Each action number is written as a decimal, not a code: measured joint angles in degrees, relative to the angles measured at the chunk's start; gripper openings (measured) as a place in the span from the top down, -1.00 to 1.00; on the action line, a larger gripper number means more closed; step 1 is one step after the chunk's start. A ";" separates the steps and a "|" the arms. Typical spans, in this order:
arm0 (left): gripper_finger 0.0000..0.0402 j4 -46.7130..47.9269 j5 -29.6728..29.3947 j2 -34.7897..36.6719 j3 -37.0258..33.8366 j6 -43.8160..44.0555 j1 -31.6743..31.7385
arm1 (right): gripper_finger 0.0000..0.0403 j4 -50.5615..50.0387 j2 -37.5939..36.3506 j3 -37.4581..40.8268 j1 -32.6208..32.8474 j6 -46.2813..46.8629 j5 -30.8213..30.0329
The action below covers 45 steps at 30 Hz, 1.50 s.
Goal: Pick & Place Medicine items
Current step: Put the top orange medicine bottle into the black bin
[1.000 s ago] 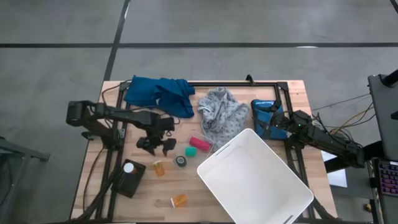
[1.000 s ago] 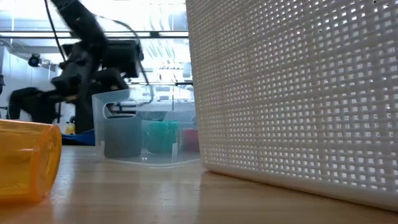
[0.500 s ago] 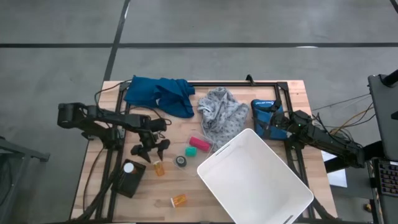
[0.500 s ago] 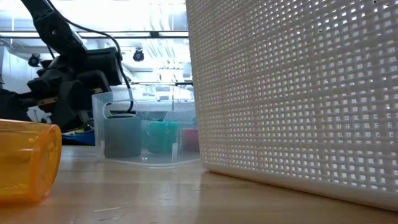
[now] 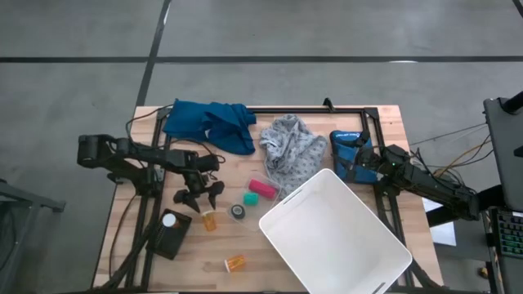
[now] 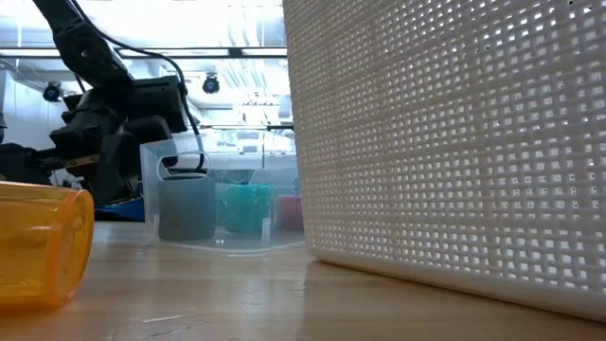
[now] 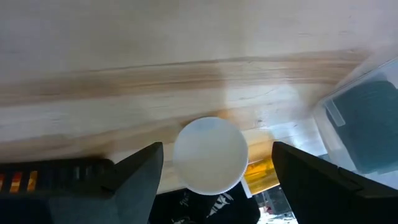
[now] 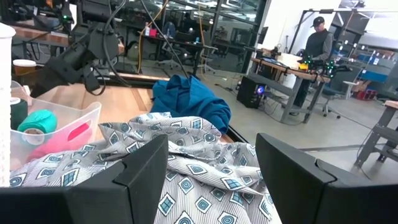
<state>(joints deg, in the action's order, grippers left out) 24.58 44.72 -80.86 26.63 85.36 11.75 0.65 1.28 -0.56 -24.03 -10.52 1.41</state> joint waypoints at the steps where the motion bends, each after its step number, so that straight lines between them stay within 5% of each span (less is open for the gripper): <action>1: -0.53 0.02 0.03 0.00 0.00 0.00 0.00 | -0.19 0.00 0.00 0.00 0.00 -0.03 0.00; 45: -0.38 -8.33 -0.14 -0.04 -2.67 7.67 -4.52 | -0.19 0.00 0.00 0.00 -0.02 -0.01 0.00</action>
<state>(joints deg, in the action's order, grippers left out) 16.25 44.58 -80.90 23.97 93.03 7.22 0.64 1.28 -0.55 -24.05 -10.53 1.41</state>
